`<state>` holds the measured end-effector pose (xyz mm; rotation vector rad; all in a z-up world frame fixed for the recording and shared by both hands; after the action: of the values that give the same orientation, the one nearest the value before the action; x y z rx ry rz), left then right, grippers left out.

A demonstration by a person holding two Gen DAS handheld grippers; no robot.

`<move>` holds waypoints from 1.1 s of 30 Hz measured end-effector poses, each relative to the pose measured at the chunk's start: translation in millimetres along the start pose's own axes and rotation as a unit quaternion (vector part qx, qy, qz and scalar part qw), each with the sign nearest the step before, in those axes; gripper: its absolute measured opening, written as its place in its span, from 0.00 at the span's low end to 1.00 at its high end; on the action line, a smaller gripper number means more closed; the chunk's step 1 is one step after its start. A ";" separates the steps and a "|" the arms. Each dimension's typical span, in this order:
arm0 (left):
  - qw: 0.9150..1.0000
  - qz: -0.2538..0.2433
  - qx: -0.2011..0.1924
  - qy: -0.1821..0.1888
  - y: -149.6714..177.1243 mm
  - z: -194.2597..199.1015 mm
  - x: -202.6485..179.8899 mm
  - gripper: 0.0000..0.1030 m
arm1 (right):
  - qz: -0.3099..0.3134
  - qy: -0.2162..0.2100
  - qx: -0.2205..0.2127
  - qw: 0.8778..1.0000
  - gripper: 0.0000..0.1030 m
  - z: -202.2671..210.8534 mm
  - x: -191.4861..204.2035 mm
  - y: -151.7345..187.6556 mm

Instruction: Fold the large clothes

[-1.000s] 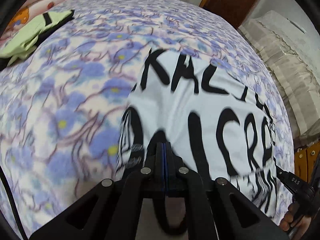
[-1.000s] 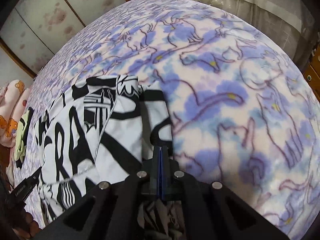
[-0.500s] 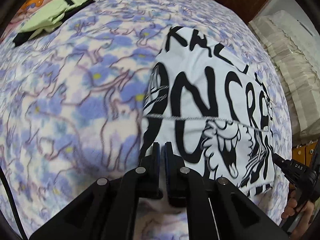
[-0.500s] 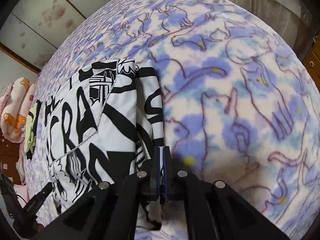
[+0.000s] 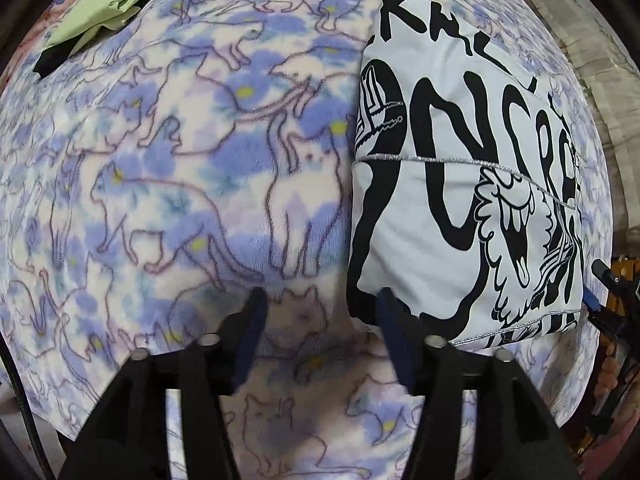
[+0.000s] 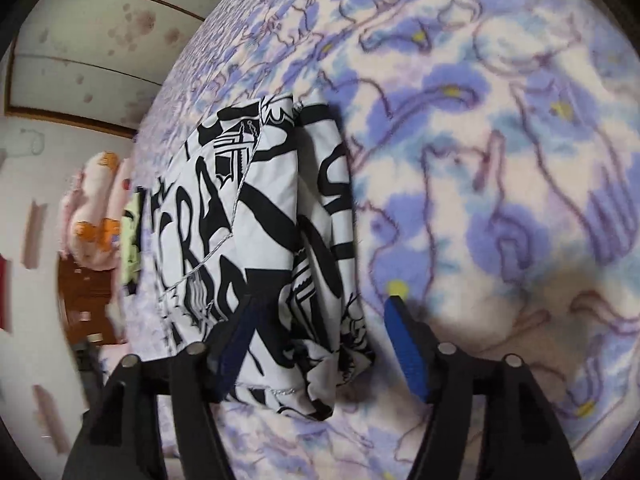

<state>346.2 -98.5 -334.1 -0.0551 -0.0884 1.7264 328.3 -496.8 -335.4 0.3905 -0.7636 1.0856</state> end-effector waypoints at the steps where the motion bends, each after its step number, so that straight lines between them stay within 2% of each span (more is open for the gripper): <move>1: 1.000 0.000 0.001 0.004 -0.9 0.3 0.3 0.61 | -0.006 -0.012 0.006 1.000 0.73 -0.8 -1.8 0.2; 3: 1.000 0.009 0.009 0.019 -5.3 2.4 1.5 0.68 | -0.014 -0.032 0.017 0.999 0.78 -2.2 -4.4 0.7; 6: 0.999 0.012 0.019 0.047 -10.6 5.2 0.0 0.76 | -0.018 -0.045 0.032 0.998 0.79 -6.0 -5.7 -0.6; 10: 0.996 0.006 0.020 0.086 -22.3 7.7 -9.4 0.80 | -0.019 -0.053 0.056 0.997 0.80 -17.3 -6.4 0.2; 13: 0.993 -0.018 0.045 0.107 -21.3 1.1 -22.6 0.81 | -0.022 -0.058 0.073 0.995 0.80 -27.7 -8.3 4.2; 17: 0.991 -0.052 0.071 0.105 -13.8 -12.0 -39.5 0.81 | -0.025 -0.065 0.093 0.993 0.81 -43.0 -7.4 7.4; 20: 0.989 -0.066 0.078 0.110 -11.8 -15.4 -48.0 0.81 | -0.025 -0.072 0.103 0.992 0.87 -51.0 -7.2 8.2; 28: 0.988 -0.064 0.081 0.117 -18.6 -20.7 -53.9 0.83 | -0.054 -0.087 0.119 0.988 0.92 -62.5 -12.6 -1.5; 33: 0.992 -0.043 0.072 0.096 -13.6 -15.5 -47.4 0.83 | -0.059 -0.071 0.103 0.990 0.92 -55.4 -14.7 2.2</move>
<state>368.3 -142.7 -349.0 -0.1093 0.1746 1.6289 342.7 -470.5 -384.3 0.6864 -0.7467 1.0364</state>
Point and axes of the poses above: each gripper's, at about its wrist camera, not at the fingertips, and z roughly against the way its jaws point, x to its left, y to its underside, the point moved 7 cm from there along -z, roughly the way its jaws point, and after that the axes turned 9 degrees about -y, right-handed, at the moved point
